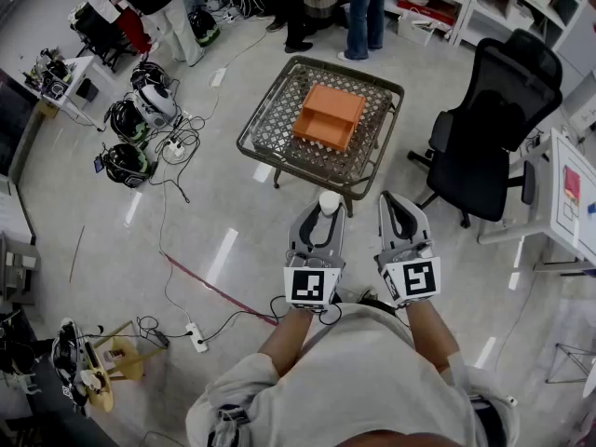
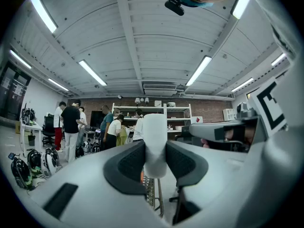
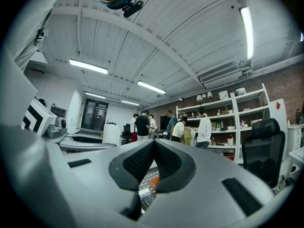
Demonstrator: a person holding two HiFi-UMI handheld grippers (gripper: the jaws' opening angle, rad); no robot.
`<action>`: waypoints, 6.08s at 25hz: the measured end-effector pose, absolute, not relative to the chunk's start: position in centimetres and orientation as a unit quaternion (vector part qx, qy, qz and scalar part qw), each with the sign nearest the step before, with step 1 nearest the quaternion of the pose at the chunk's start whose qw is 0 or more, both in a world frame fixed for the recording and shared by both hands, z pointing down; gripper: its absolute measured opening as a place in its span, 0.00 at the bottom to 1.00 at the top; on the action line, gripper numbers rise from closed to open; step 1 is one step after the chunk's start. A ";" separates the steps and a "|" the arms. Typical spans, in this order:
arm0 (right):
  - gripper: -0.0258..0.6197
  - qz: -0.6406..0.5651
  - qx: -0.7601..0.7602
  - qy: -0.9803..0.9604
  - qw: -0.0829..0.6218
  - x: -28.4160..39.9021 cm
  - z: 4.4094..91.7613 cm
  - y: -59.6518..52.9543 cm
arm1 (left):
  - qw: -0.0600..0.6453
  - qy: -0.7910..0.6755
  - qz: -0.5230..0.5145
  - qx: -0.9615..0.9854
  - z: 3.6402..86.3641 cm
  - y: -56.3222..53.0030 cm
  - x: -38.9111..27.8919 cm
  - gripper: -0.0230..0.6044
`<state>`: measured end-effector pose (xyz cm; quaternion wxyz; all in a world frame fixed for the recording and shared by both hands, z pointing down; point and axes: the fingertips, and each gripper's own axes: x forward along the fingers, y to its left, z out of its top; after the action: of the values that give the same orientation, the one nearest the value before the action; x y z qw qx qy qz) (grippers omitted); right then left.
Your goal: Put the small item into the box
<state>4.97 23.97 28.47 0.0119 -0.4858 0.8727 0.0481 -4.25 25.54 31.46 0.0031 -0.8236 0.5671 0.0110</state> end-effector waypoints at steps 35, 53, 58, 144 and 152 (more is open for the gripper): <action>0.04 0.052 -0.520 0.852 -0.006 -5.4 29.9 21.9 | -0.021 0.525 0.011 -0.850 33.4 22.8 -14.7 0.25; 0.04 0.033 -0.505 0.862 -0.009 -6.1 31.5 15.3 | -0.041 0.541 -0.018 -0.840 35.7 17.0 -16.0 0.25; 0.04 0.027 -0.503 0.864 -0.004 -4.7 31.5 10.7 | -0.047 0.541 -0.026 -0.839 35.8 12.8 -14.8 0.25; 0.04 -0.217 -0.690 0.681 -0.116 -0.2 56.3 -13.5 | -0.001 -0.053 -0.503 -0.862 66.1 -15.1 -9.2 0.25; 0.04 -0.249 -0.694 0.666 -0.116 -0.3 59.8 -12.7 | 0.019 -0.078 -0.532 -0.843 70.0 -15.5 -9.5 0.25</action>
<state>-0.29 -12.65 59.77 -0.1155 -0.6938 0.6658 -0.2492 -9.49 -15.50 70.01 0.0186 -0.8427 -0.0780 -0.5323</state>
